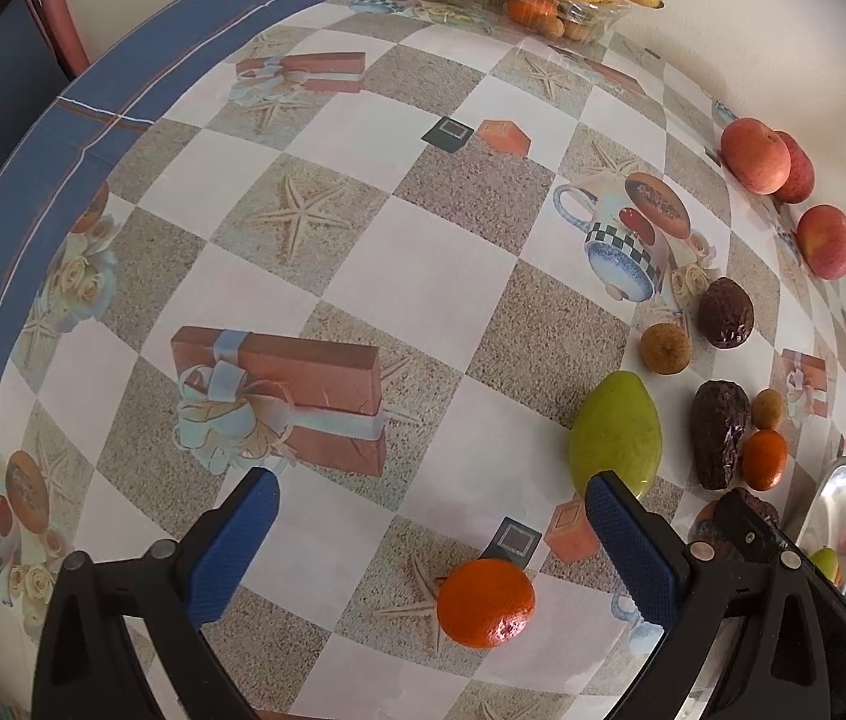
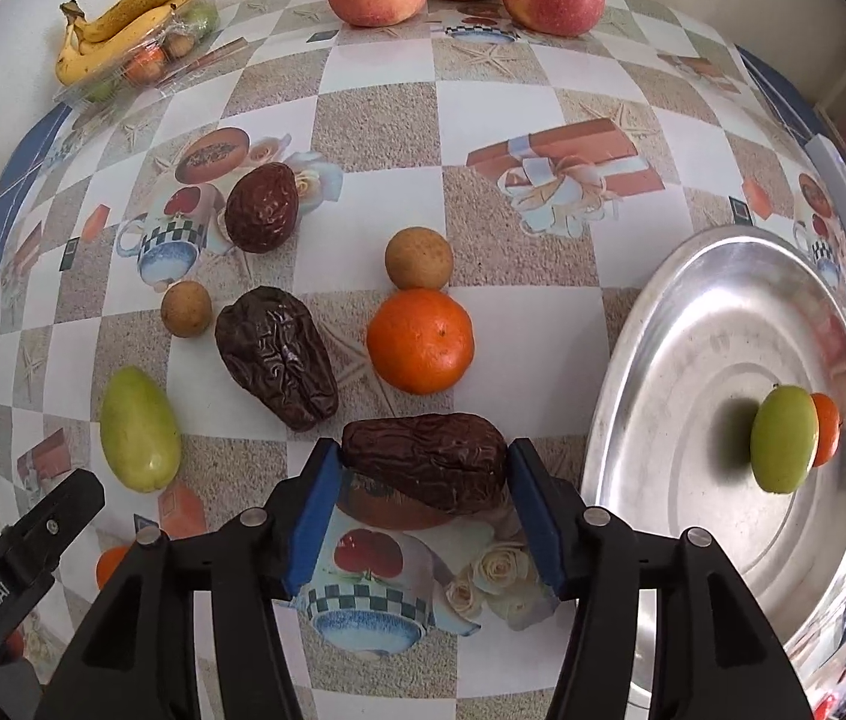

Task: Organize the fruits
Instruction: 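Move the left tool to a tangerine while the right tool approaches a dark date, then close the left tool on the tangerine while the right tool aligns around the date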

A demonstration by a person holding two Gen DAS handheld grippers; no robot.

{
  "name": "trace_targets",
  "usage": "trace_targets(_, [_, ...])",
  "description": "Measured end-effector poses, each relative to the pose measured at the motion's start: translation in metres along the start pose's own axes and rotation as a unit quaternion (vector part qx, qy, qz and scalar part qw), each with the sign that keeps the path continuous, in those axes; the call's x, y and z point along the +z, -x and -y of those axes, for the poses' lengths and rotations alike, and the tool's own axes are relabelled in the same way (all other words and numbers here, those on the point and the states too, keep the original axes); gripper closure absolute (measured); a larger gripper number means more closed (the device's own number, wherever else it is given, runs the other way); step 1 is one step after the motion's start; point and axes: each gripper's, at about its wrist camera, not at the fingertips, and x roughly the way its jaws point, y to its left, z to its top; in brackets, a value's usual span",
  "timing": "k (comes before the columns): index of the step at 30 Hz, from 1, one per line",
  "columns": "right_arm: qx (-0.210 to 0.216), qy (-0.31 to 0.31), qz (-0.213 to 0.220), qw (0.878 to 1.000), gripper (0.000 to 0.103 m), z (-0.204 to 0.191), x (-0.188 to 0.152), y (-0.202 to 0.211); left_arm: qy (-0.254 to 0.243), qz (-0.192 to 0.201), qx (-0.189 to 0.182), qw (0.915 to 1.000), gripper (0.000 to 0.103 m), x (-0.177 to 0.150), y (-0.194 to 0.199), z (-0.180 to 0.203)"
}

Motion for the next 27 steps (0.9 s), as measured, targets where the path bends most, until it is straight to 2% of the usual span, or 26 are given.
trace_targets(6, [0.014, -0.033, -0.012, 0.999, 0.044, 0.006, 0.008, -0.013, -0.004, -0.004, 0.005, 1.0000, 0.000, 0.005, -0.006, 0.005])
trace_targets(11, [0.012, -0.042, -0.005, 0.999, 0.044, 0.011, 0.016, -0.013, -0.008, -0.005, 0.009, 0.9999, 0.000, 0.006, -0.009, 0.008])
trace_targets(22, [-0.005, -0.020, -0.011, 1.000, 0.046, 0.006, 0.013, -0.007, -0.039, -0.006, 0.019, 0.9990, 0.000, -0.006, -0.011, 0.016])
trace_targets(27, [-0.004, -0.024, -0.019, 1.000, 0.053, 0.009, 0.010, -0.004, -0.055, -0.011, 0.021, 0.9982, 0.000, -0.017, -0.014, 0.020])
